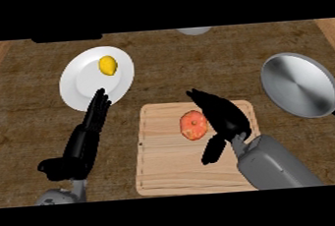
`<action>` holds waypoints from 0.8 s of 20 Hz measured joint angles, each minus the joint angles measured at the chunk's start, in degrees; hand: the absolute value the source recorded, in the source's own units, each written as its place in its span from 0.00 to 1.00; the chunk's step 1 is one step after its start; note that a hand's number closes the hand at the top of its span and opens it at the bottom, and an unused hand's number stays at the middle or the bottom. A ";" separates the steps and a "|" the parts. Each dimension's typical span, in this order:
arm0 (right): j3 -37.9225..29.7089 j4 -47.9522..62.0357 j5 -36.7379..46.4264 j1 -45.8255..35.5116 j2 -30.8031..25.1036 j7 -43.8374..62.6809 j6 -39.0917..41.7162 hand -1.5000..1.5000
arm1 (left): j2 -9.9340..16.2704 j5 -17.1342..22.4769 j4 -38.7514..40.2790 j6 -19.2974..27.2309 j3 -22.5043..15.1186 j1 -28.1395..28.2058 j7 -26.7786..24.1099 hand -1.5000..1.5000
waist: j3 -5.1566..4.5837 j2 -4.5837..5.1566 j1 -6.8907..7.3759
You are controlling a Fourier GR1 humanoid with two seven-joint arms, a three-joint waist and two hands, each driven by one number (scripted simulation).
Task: Pick the squash from the cutting board and place it in the pan
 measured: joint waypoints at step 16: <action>-8.81 10.81 10.80 1.81 8.92 -8.35 -0.81 0.00 | -4.29 -5.26 -2.80 -3.42 3.29 3.55 1.47 0.50 | 0.02 -0.02 -0.21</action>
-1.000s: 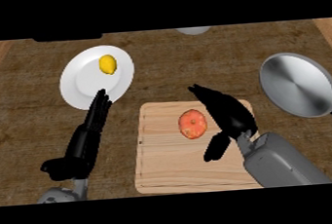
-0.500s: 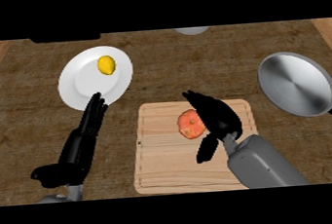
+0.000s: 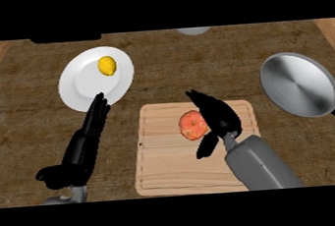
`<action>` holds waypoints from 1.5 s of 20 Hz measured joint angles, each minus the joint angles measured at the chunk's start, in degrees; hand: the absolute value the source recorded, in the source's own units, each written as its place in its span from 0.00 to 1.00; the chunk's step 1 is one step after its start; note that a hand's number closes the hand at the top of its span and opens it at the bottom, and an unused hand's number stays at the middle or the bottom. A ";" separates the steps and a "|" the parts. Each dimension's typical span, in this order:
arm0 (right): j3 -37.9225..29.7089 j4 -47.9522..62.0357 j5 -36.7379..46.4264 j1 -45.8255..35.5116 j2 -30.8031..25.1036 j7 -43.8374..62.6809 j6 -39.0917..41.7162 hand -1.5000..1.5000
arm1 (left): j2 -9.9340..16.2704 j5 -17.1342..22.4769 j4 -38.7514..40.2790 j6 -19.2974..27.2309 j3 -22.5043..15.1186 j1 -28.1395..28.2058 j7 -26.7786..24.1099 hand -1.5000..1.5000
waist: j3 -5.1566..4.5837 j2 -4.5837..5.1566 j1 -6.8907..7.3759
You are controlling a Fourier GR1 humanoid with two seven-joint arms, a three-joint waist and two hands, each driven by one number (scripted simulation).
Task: Pick the squash from the cutting board and place it in the pan
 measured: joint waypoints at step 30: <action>-2.71 9.97 14.55 -3.52 1.43 -11.42 -10.56 1.00 | -3.02 -2.49 2.48 -3.67 4.58 -1.58 -0.44 0.50 | -0.30 -0.75 -0.59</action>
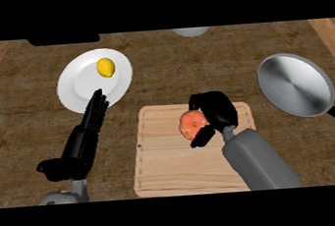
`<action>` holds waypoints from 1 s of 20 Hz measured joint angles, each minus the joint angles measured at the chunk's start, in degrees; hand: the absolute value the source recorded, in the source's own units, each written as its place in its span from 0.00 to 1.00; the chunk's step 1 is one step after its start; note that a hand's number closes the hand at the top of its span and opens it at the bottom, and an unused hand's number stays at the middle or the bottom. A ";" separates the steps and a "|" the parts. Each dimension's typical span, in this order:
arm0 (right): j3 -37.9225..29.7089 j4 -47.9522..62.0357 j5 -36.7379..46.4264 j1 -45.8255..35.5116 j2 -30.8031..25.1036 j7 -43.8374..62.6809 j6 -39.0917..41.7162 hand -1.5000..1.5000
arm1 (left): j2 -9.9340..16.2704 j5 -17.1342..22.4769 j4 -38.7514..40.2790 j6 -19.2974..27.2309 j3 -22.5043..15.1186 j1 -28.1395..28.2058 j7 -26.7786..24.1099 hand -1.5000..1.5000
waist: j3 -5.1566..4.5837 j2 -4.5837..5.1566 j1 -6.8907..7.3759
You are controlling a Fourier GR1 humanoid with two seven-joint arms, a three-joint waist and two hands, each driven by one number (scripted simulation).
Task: Pick the squash from the cutting board and place it in the pan
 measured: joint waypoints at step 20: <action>-10.57 -58.24 -14.52 33.78 -17.23 -4.76 1.48 1.00 | -0.19 -0.47 -1.90 -0.46 0.50 1.90 0.32 0.50 | 0.28 0.55 -0.48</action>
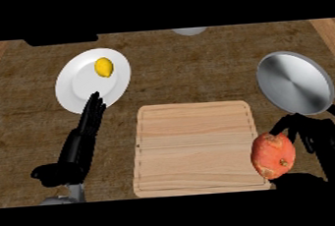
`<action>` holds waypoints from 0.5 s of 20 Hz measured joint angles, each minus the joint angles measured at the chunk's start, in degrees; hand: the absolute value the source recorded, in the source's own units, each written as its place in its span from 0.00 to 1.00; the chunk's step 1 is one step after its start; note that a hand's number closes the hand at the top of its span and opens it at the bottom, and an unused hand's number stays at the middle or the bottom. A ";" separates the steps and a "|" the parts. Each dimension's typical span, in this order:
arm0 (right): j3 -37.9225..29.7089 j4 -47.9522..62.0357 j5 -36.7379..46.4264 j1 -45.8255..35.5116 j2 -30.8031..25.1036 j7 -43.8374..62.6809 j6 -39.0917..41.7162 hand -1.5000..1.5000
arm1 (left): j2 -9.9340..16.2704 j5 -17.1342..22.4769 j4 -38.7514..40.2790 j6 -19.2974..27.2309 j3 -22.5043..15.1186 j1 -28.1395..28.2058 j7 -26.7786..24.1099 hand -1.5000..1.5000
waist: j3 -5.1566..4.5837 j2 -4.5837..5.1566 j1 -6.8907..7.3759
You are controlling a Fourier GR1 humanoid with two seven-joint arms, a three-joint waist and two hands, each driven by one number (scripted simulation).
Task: Pick the squash from the cutting board and place it in the pan
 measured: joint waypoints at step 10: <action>-14.85 18.38 -8.94 -10.00 0.67 -6.40 -3.25 1.00 | -1.12 -0.97 0.92 -0.59 -0.52 -0.49 -0.54 0.50 | 0.03 0.26 1.17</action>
